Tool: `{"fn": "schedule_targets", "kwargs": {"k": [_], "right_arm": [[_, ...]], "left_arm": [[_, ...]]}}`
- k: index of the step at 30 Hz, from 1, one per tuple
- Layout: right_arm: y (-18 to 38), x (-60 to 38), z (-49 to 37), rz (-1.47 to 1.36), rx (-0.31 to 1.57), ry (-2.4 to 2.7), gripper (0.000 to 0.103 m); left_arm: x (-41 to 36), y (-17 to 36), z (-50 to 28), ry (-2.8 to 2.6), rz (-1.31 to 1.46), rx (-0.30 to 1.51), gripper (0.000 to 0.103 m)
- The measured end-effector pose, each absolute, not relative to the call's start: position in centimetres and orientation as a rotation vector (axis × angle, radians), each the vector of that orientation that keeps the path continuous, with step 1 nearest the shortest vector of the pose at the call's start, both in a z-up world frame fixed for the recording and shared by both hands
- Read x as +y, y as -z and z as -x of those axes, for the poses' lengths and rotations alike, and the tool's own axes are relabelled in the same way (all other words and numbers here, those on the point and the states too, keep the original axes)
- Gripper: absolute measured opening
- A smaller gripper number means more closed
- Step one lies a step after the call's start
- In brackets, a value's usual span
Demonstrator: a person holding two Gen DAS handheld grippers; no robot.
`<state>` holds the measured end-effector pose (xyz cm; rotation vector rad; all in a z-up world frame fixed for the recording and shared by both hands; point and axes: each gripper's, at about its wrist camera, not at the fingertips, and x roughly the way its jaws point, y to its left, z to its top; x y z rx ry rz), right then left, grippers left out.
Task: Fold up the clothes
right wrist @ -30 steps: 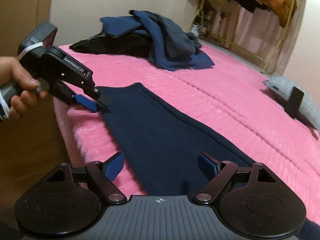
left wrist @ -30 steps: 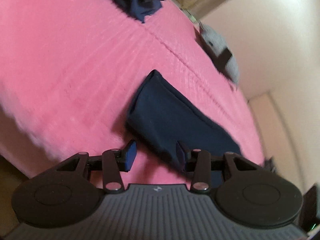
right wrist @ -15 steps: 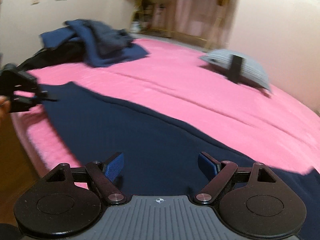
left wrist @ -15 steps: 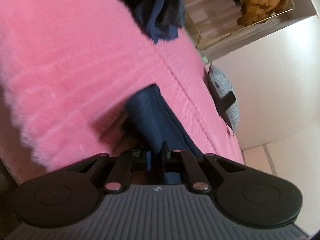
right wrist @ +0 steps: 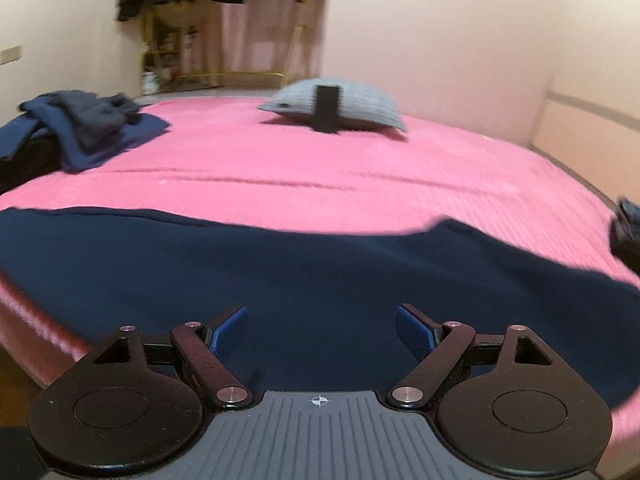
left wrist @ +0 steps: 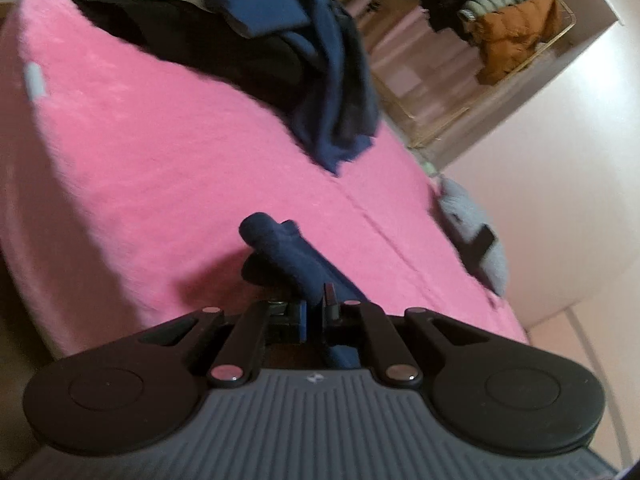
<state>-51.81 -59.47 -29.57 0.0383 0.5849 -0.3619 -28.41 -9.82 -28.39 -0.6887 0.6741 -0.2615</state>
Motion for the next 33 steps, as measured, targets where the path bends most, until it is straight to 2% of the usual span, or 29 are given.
{"fn": "schedule_targets", "kwargs": {"k": [3,7,10,13,15,17,18,20,21,23,27,33], "right_arm": [[29.9,-60.3,52.9,-0.092,0.587,0.395,0.084],[29.8,-61.2,54.6,-0.133,0.563,0.435,0.084],[29.7,-62.1,56.3,-0.160,0.537,0.478,0.084],[29.6,-63.0,58.3,-0.191,0.512,0.528,0.084],[29.6,-63.6,59.9,-0.206,0.501,0.562,0.084],[29.6,-64.2,61.5,-0.219,0.494,0.596,0.084],[29.7,-64.5,62.2,-0.227,0.496,0.611,0.084],[29.9,-65.1,63.7,-0.243,0.501,0.642,0.084],[30.0,-65.4,64.2,-0.251,0.502,0.654,0.084],[30.1,-65.7,64.7,-0.267,0.500,0.661,0.084],[29.9,-65.4,63.7,-0.385,0.461,0.550,0.084],[30.2,-65.3,59.0,-0.677,0.418,0.330,0.083]], "left_arm": [[-10.6,27.0,28.7,0.270,0.612,0.652,0.004],[-16.2,20.7,30.2,0.377,0.291,0.509,0.004],[-24.0,16.1,33.0,0.543,-0.008,0.390,0.004],[-33.4,13.9,38.1,0.731,-0.269,0.253,0.004],[-39.1,14.5,41.7,0.858,-0.380,0.201,0.005],[-45.0,17.2,44.8,0.953,-0.484,0.192,0.011],[-47.1,18.8,45.5,1.018,-0.508,0.263,0.018],[-50.8,22.0,46.6,1.154,-0.544,0.435,0.020],[-51.5,22.9,46.9,1.207,-0.535,0.501,0.023],[-51.0,23.6,47.0,1.226,-0.548,0.513,0.033],[-46.7,23.2,44.7,1.153,-0.493,0.531,0.038],[-40.4,23.3,38.2,0.935,-0.438,0.596,0.040]]}}
